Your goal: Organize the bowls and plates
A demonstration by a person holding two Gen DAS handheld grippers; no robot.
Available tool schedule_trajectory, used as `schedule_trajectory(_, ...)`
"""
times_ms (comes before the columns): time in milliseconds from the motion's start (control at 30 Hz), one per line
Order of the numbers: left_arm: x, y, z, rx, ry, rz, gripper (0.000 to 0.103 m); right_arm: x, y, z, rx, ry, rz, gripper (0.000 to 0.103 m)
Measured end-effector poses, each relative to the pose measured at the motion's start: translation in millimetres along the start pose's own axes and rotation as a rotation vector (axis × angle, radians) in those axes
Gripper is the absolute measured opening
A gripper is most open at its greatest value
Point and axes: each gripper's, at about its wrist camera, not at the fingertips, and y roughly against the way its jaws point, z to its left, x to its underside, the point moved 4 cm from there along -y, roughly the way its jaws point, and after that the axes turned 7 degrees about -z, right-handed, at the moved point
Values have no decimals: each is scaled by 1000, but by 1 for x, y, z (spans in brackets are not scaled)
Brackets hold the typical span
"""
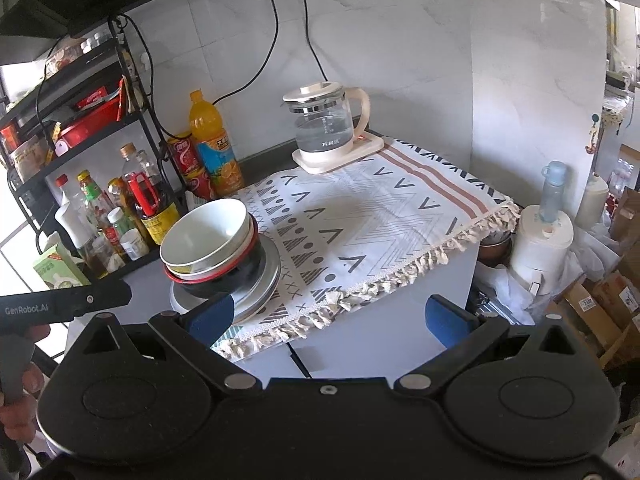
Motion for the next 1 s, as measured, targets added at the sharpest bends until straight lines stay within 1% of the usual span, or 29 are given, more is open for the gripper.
schedule_trajectory(1000,2,13,2,-2,5,-5,103,0,9,1,-6,19,-11,103)
